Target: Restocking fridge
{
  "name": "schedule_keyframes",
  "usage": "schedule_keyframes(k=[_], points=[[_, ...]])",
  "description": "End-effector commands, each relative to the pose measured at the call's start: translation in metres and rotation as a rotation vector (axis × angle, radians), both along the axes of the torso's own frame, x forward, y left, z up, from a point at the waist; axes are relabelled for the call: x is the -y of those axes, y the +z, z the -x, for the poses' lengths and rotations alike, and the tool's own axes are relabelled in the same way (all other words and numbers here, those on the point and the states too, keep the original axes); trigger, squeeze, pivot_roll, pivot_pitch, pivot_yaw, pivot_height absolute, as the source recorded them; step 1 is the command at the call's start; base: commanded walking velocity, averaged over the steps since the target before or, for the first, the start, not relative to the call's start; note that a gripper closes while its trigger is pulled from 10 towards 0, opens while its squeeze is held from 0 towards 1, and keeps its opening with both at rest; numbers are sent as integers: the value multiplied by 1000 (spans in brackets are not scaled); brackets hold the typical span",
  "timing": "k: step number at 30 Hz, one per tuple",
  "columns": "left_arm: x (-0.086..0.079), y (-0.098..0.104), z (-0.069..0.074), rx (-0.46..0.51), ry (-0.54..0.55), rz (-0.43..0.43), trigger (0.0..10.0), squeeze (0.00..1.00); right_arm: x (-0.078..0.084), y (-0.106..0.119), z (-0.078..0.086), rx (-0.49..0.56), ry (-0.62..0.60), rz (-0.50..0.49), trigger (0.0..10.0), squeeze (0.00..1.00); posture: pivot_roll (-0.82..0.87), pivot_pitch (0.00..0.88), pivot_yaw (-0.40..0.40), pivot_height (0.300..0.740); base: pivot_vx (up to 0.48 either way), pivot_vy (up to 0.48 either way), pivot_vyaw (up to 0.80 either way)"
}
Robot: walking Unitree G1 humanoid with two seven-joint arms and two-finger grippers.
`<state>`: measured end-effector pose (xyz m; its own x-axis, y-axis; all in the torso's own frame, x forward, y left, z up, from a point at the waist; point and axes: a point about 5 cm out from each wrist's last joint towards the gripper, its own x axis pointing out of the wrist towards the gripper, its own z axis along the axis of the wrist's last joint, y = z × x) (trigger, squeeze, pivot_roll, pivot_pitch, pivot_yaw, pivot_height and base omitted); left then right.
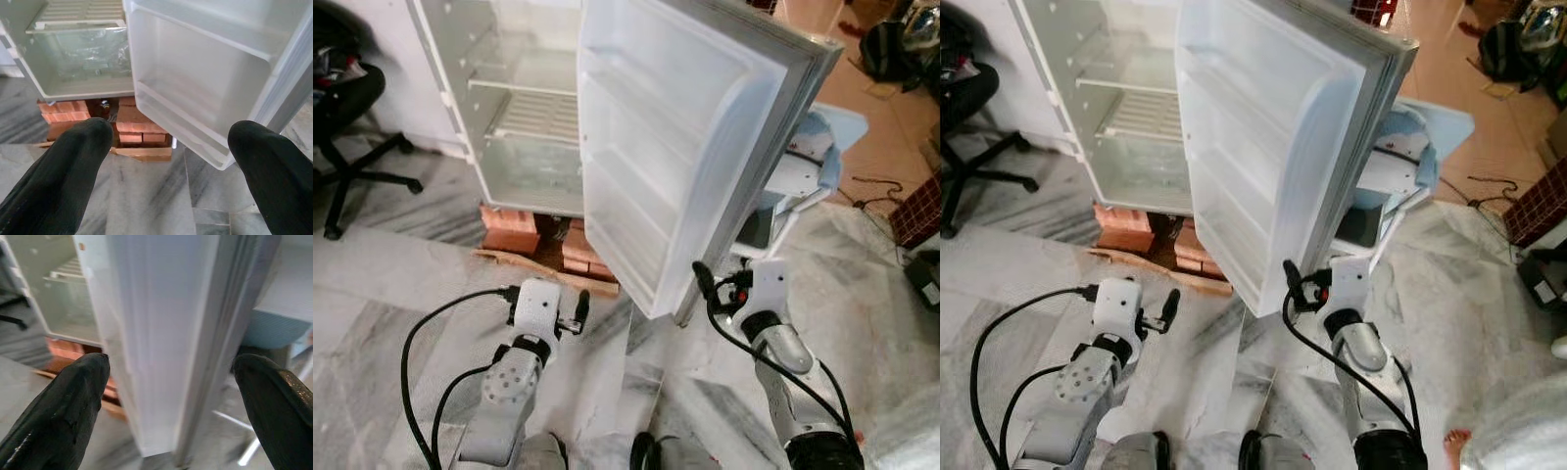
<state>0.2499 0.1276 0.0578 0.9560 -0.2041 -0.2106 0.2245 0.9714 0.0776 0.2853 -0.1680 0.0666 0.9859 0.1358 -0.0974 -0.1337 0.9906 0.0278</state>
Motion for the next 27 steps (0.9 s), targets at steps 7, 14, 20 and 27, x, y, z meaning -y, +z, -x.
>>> schedule_keyframes(k=[7,14,20,27], points=[[-2,-6,1,-33,7,2,10000,0,20,20,-23,61,-199,69,10000,0,143,133,-54,740,0,0,335],[-14,-8,5,-46,45,-22,10000,0,33,28,-41,55,-307,89,10000,0,163,135,-54,740,0,0,93],[-33,-10,22,-61,90,11,10000,0,46,54,-67,90,-392,74,10000,0,184,135,-61,740,0,0,0],[-33,-12,28,-68,85,22,10000,0,20,71,-77,160,-190,-123,10000,0,193,137,-65,740,0,0,0]])
